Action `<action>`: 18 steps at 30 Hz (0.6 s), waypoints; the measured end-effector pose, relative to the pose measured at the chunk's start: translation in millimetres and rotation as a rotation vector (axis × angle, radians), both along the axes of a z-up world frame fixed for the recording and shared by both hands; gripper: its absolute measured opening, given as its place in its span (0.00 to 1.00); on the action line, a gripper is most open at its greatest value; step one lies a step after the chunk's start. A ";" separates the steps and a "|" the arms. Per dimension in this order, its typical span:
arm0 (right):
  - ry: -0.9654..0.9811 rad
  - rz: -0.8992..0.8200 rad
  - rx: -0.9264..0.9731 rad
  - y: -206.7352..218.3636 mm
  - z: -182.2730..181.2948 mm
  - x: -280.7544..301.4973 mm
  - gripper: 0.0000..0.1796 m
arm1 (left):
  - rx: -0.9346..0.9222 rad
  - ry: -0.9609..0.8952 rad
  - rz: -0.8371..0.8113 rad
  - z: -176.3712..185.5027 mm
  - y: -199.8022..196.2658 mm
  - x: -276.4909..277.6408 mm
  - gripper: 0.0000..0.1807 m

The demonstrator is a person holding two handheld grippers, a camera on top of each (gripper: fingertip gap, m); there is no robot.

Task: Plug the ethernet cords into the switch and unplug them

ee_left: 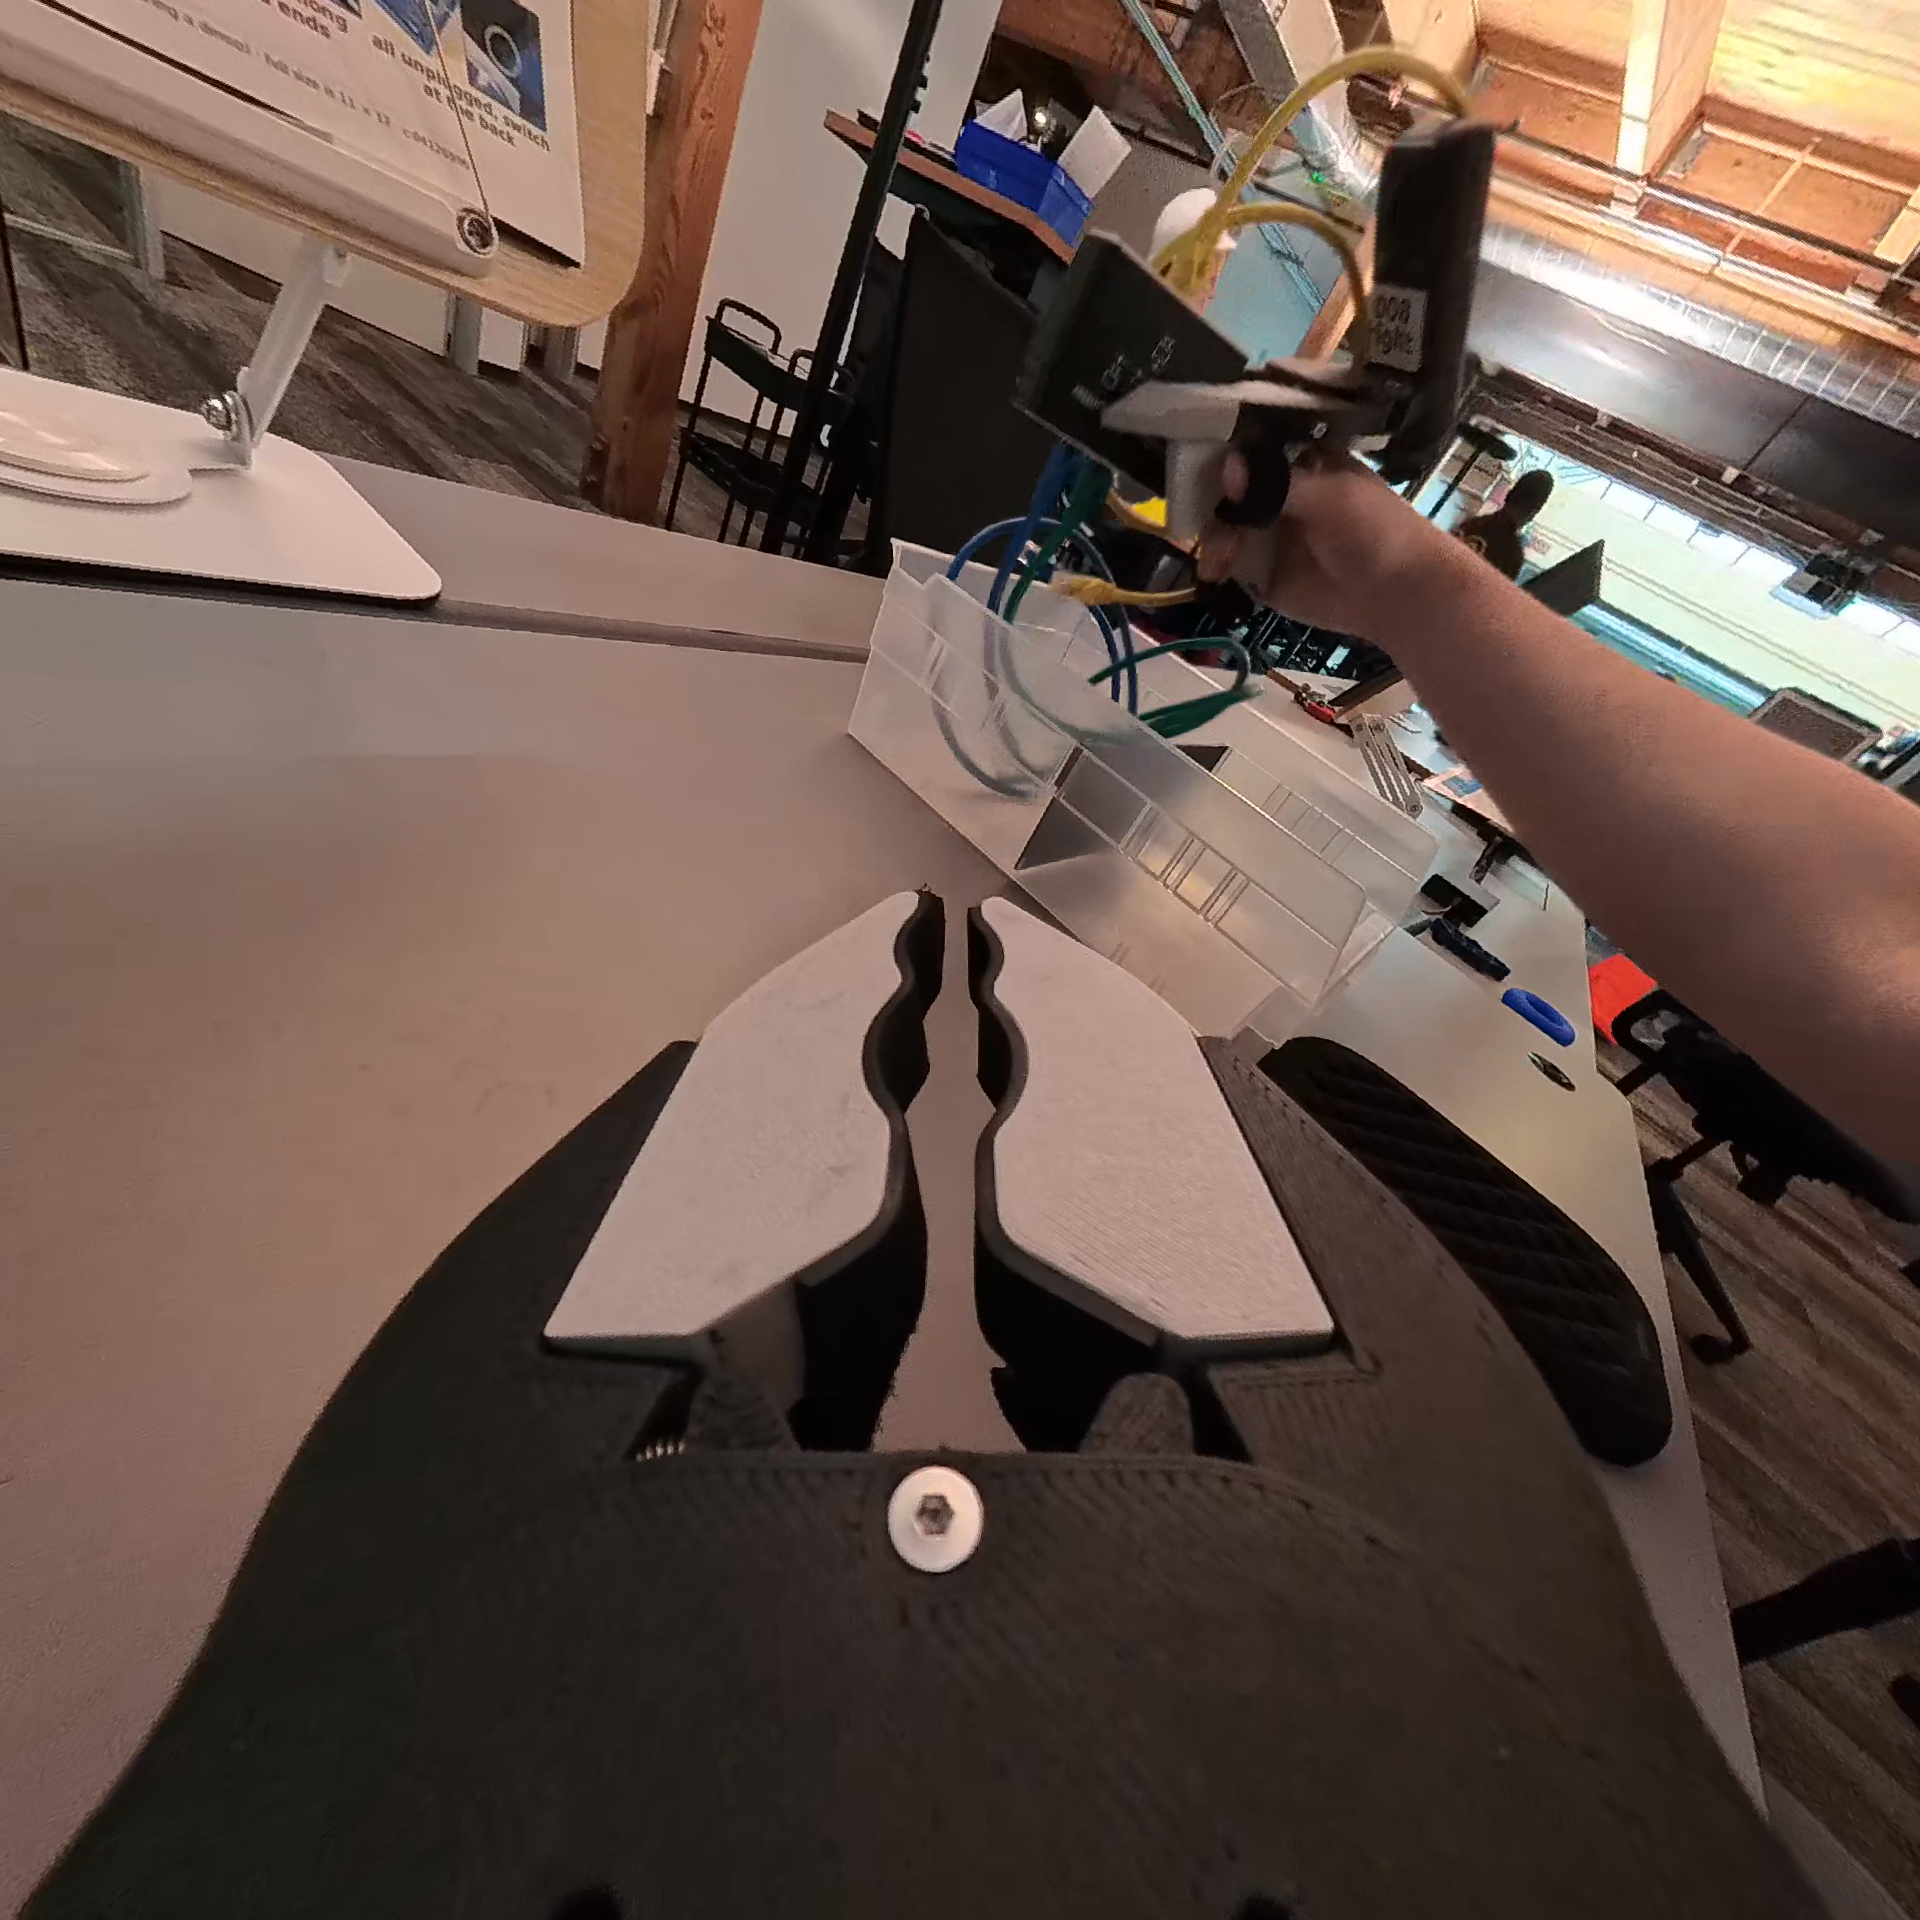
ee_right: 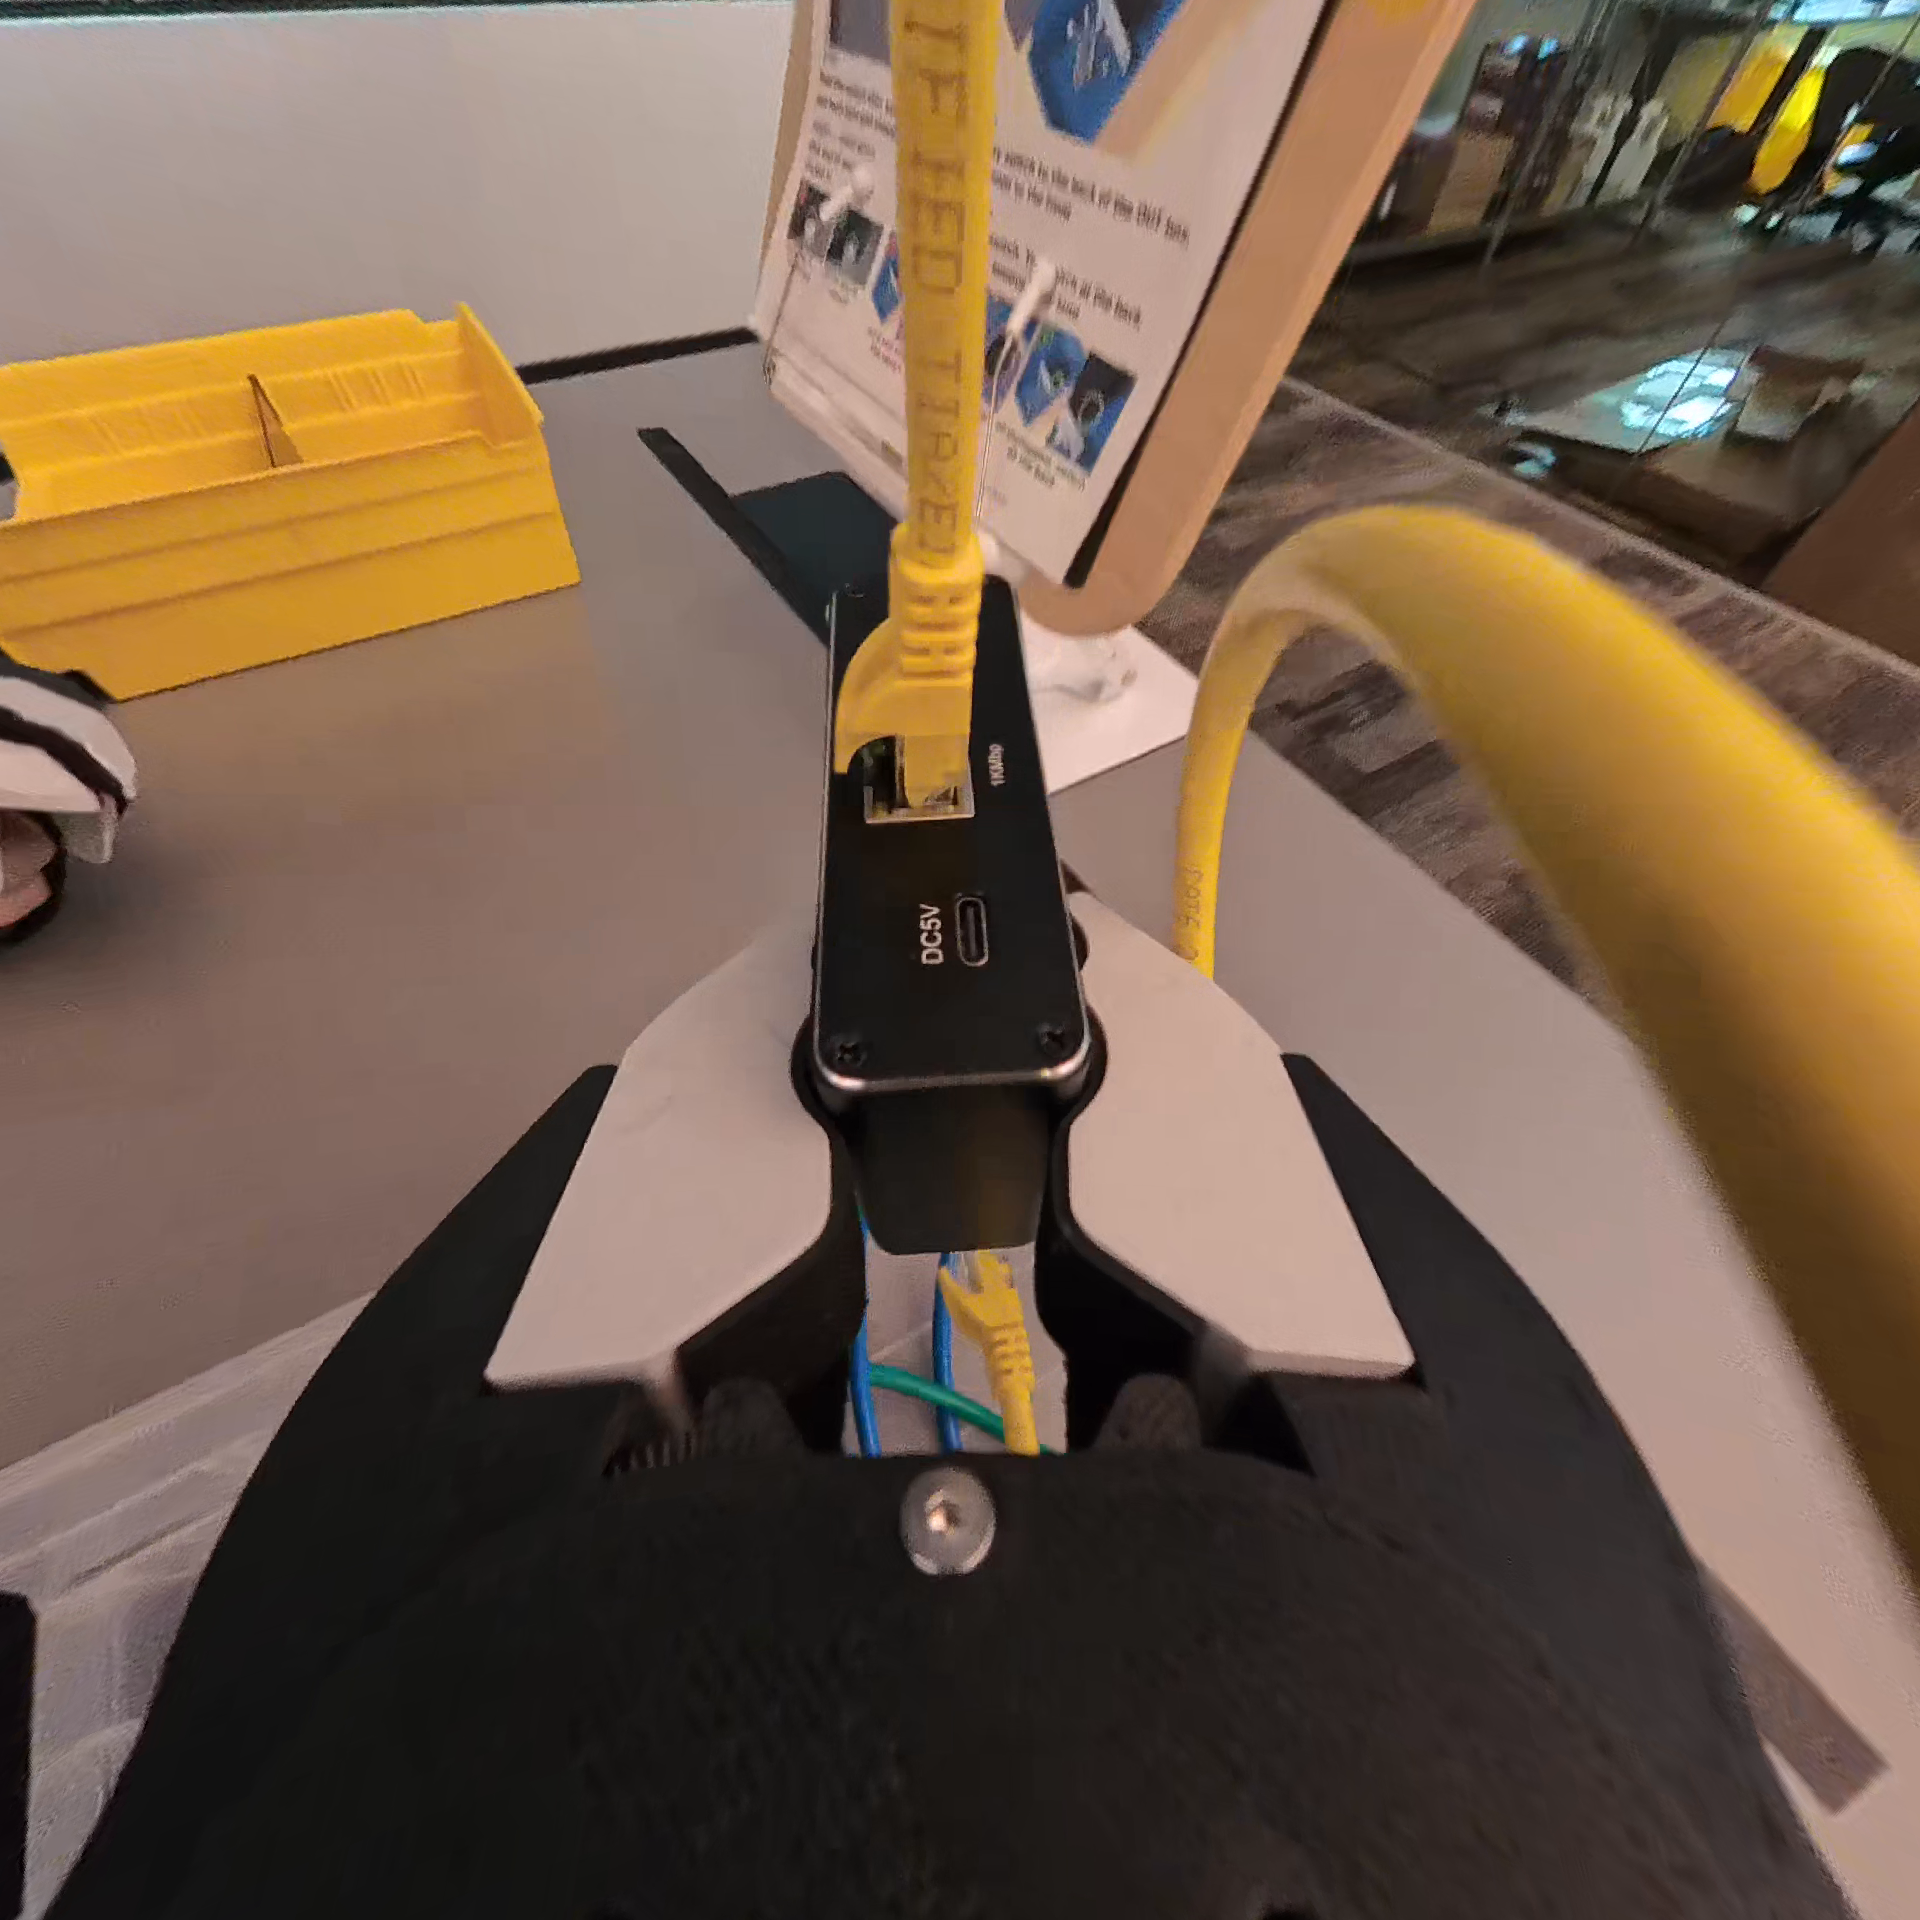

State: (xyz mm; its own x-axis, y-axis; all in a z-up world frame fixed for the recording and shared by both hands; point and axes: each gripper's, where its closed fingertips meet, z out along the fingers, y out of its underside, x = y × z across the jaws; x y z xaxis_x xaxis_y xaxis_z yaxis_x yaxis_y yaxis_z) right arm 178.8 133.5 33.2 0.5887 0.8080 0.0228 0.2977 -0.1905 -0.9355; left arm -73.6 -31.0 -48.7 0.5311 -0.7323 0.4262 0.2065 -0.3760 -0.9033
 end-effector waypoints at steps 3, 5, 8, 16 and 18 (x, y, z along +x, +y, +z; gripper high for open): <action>-0.011 -0.022 -0.047 3.4 -21.2 5.4 0.21 | -0.005 0.002 -0.012 -0.8 -1.1 2.1 0.02; -0.019 -0.040 -0.093 6.0 -36.1 6.4 0.21 | -0.005 0.003 -0.015 -0.8 -1.7 2.9 0.02; 0.001 -0.060 -0.140 8.6 -48.9 6.9 0.21 | -0.005 0.006 -0.019 -1.2 -2.6 3.6 0.02; -0.158 -0.118 -0.064 7.3 -46.7 25.6 0.28 | -0.006 0.005 -0.027 -0.6 -3.8 4.4 0.02; -0.182 -0.112 -0.066 1.8 -46.7 28.6 0.24 | -0.007 0.007 -0.025 -0.6 -3.7 4.3 0.02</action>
State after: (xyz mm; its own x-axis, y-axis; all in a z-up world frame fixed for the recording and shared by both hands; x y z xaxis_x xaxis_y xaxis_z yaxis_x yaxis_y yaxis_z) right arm 207.4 135.3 -13.5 0.6658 0.7412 0.0860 0.4338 -0.2906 -0.8529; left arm -69.3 -34.7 -49.3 0.5158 -0.7420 0.4282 0.1908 -0.3877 -0.9018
